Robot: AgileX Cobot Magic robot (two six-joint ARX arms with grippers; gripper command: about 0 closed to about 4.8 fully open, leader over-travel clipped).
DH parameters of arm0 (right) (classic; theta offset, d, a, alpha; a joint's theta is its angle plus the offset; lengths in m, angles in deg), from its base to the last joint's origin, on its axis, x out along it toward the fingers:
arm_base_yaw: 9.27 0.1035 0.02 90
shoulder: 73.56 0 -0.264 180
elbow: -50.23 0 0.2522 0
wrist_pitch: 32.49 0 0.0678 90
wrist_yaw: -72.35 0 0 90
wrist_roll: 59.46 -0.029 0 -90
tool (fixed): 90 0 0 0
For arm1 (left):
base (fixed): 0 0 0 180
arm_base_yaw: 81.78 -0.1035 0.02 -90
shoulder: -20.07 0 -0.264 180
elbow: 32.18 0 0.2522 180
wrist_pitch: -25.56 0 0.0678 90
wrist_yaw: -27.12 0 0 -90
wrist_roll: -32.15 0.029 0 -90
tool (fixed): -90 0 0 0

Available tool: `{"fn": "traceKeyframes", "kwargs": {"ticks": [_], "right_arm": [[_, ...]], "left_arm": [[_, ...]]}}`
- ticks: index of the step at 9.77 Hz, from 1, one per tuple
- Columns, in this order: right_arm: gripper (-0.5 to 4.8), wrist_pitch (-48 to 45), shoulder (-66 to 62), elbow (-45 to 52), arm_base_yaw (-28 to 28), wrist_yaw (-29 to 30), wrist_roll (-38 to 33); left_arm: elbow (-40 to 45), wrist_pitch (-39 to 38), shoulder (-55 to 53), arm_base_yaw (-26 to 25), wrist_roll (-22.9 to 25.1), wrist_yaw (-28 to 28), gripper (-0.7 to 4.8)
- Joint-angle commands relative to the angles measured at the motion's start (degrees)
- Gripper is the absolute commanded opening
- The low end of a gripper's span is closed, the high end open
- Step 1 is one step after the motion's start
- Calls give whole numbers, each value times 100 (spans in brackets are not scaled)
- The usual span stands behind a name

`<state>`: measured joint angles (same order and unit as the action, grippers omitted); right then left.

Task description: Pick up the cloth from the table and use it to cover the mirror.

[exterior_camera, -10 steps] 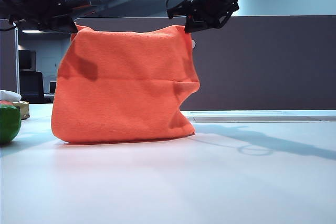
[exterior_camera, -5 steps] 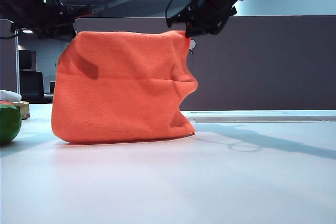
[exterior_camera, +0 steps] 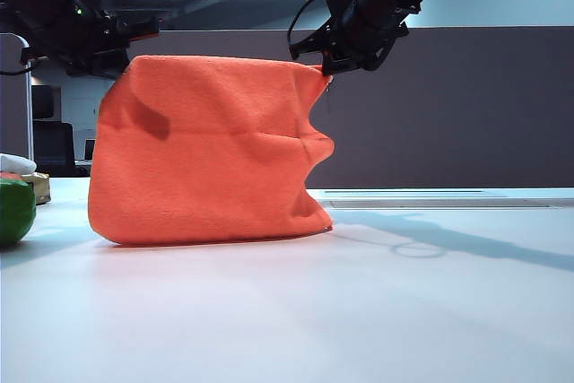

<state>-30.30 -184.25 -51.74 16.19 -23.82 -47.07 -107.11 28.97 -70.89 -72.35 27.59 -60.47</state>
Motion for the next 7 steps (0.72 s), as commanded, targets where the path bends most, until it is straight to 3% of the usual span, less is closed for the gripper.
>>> {"fn": "traceKeyframes", "kwargs": {"ticks": [1,7], "right_arm": [[-1,-380,-122,-31,-9,31,11],[-1,-328,-437,-33,-4,356,11]], "left_arm": [[-28,46,-31,2,22,-50,-6],[-28,-9,-59,4,24,-133,-6]]}}
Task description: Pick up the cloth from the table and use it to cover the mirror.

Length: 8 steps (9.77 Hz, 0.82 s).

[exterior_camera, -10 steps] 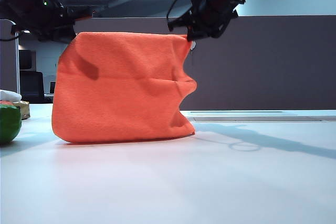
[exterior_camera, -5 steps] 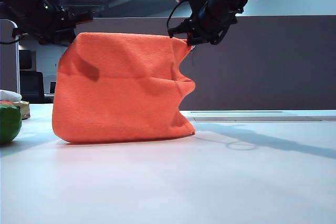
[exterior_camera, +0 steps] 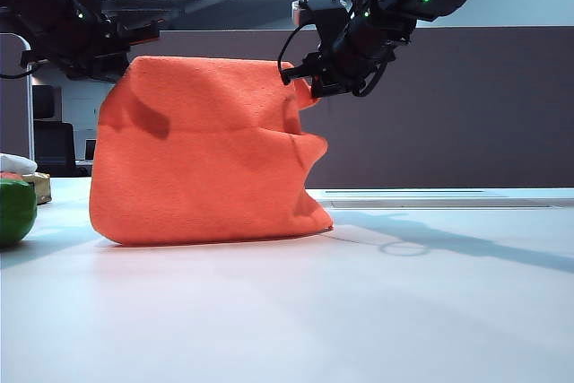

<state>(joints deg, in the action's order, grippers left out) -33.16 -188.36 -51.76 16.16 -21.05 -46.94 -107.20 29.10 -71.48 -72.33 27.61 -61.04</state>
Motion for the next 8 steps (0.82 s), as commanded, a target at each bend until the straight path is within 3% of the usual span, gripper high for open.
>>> {"fn": "traceKeyframes", "kwargs": {"ticks": [1,8], "right_arm": [[-1,-24,-26,-31,-2,79,-4],[-1,568,-170,-26,17,232,-4]], "left_arm": [[-20,-55,0,2,22,-77,-6],[-15,-603,-72,4,13,-77,-6]]}}
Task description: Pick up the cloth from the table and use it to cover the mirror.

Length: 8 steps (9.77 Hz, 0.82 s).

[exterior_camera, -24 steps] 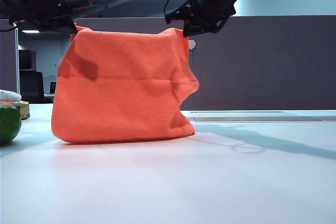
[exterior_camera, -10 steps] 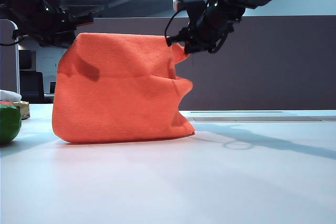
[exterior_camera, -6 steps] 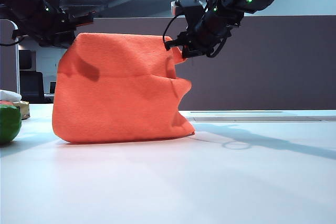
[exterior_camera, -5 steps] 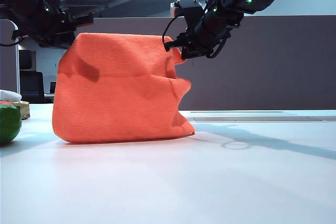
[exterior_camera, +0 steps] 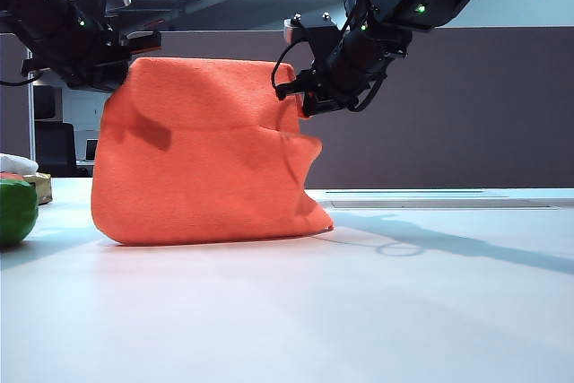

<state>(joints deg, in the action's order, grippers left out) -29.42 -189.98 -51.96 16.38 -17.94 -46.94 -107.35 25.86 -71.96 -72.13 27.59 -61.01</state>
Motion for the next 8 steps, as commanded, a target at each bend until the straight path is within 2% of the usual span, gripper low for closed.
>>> {"fn": "traceKeyframes", "kwargs": {"ticks": [1,4,6,7,8], "right_arm": [[-1,306,-9,-7,2,-52,-7],[0,579,-9,-7,2,46,-7],[95,621,-9,-7,4,46,-9],[118,621,-9,-7,4,46,-9],[158,658,-7,-7,4,44,-9]], "left_arm": [[0,-433,-24,-15,4,-81,-6],[0,-579,-24,-15,2,-122,-6],[0,-651,-24,-15,4,-216,-5],[0,-654,-24,-15,2,-221,-3],[0,-671,-24,-15,2,-234,93]]}}
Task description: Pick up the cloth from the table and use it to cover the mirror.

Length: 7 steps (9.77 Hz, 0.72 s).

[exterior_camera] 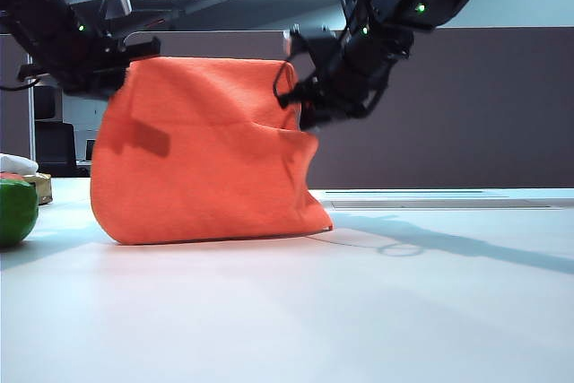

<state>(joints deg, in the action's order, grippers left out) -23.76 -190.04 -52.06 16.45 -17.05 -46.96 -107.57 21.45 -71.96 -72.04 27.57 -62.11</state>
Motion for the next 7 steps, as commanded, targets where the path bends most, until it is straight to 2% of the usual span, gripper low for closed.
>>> {"fn": "traceKeyframes", "kwargs": {"ticks": [1,2,3,4,5,6,7], "right_arm": [[158,94,0,4,-2,-48,-7],[159,92,0,4,-2,-63,-7],[178,81,0,4,-2,-66,-4],[194,70,0,4,-2,-66,-4],[247,24,13,2,-2,-251,-4],[274,22,26,2,-2,-485,-4],[274,26,37,2,-2,-553,-4]], "left_arm": [[22,-229,-24,-24,4,-127,93],[22,-227,-22,-24,7,-234,97],[20,-227,-22,-26,9,-323,273],[20,-229,-22,-26,11,-343,285],[20,-227,-20,-26,13,-428,289],[20,-227,-11,-26,31,-577,288],[20,-229,-7,-26,31,-616,288]]}}
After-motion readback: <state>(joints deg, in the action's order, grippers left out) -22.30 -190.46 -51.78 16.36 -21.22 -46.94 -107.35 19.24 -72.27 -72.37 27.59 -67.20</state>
